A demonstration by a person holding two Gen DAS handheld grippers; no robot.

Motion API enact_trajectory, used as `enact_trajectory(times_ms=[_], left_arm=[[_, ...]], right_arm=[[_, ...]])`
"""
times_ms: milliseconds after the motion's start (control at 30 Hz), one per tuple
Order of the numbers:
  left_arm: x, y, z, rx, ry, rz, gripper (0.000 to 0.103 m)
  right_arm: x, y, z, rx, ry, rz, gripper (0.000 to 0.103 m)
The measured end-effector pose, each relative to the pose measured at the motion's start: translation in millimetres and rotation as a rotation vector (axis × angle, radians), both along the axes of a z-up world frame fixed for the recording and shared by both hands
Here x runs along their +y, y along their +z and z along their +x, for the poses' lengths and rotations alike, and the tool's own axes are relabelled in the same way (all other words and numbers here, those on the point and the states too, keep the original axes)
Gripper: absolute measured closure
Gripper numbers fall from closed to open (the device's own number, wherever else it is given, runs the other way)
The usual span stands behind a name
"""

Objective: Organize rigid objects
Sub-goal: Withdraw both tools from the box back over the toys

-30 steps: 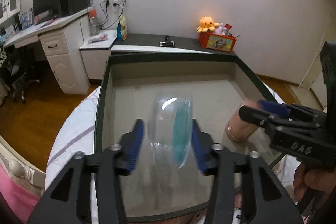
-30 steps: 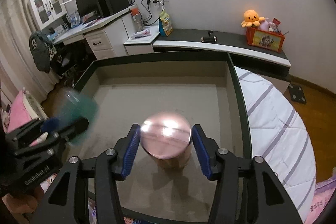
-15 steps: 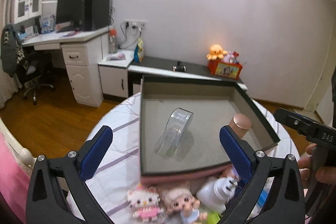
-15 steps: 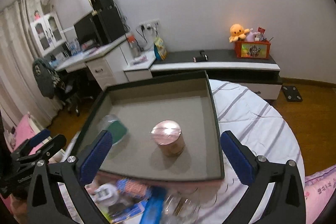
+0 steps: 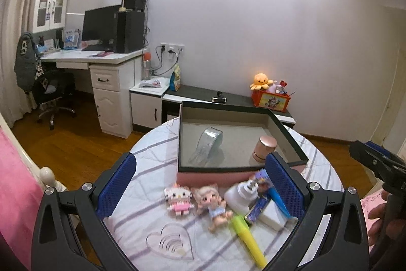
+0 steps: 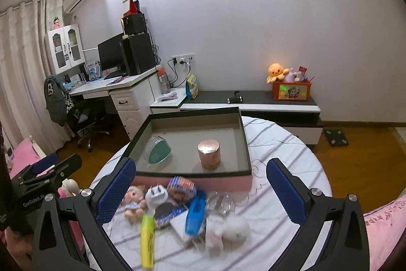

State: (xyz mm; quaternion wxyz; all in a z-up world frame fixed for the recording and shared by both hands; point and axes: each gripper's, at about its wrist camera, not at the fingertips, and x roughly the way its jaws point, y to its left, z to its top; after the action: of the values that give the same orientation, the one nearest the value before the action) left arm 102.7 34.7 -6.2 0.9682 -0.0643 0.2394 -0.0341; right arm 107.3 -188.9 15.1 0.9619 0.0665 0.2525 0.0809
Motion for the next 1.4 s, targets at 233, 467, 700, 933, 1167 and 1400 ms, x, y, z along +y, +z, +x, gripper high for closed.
enact_trajectory(times_ms=[233, 467, 700, 933, 1167, 1400], left_arm=[[1.5, -2.9, -49.6, -0.020, 0.001, -0.034, 0.000], [3.4, -8.0, -80.2, -0.024, 0.007, -0.014, 0.000], [8.3, -14.9, -78.9, -0.005, 0.016, -0.022, 0.000], [5.7, -26.0, -73.7, 0.018, 0.013, -0.013, 0.000], [5.1, -37.6, -67.4, 0.050, 0.015, -0.009, 0.000], [2.8, -46.9, -61.1, 0.073, 0.013, -0.005, 0.000]], right_arm=[[5.1, -5.2, -42.7, -0.034, -0.028, 0.005, 0.000], [12.8, -18.3, -62.2, -0.022, -0.018, -0.025, 0.000], [7.2, -30.5, -62.4, 0.017, -0.034, -0.028, 0.000], [2.6, -35.1, -58.8, 0.037, -0.039, -0.022, 0.000], [-1.6, -42.4, -55.0, 0.065, -0.044, -0.019, 0.000], [-5.1, -48.6, -49.6, 0.085, -0.044, -0.024, 0.000]])
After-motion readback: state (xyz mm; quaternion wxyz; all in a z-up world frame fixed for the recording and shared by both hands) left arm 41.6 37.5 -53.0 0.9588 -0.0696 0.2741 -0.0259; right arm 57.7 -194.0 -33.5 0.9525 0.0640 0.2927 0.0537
